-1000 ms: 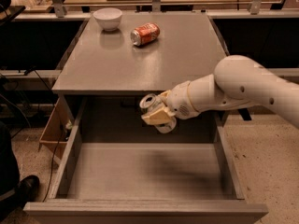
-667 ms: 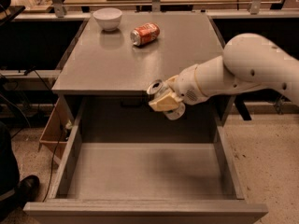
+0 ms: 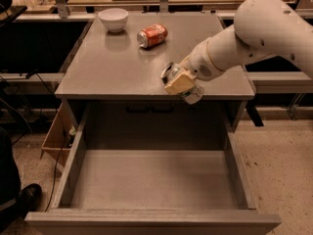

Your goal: Pick 7up can from top drawer and place on counter

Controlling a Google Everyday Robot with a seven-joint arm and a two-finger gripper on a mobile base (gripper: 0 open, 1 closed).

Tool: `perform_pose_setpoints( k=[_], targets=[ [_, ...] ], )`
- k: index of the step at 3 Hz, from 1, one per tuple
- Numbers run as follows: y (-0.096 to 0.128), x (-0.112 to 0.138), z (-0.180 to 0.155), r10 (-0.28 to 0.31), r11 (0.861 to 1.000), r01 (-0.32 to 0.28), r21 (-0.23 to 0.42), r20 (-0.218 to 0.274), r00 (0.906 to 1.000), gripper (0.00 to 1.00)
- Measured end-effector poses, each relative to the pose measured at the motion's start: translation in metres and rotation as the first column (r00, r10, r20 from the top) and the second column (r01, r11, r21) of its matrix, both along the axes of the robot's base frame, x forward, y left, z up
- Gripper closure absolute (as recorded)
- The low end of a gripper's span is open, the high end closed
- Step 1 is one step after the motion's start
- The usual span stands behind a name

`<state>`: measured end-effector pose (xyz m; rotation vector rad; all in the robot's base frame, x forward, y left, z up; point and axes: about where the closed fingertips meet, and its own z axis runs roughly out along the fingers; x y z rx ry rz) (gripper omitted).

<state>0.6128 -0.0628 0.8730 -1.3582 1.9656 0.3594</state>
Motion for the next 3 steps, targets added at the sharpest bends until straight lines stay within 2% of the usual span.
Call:
perform_pose_setpoints(
  k=[2,3],
  targets=[
    [0.004,0.036,-0.009,-0.003,0.995,0.001,-0.095,-0.022,0.9998,1.00],
    [0.004,0.036,-0.008,-0.003,0.995,0.001,-0.095,-0.022,0.9998,1.00]
  ],
)
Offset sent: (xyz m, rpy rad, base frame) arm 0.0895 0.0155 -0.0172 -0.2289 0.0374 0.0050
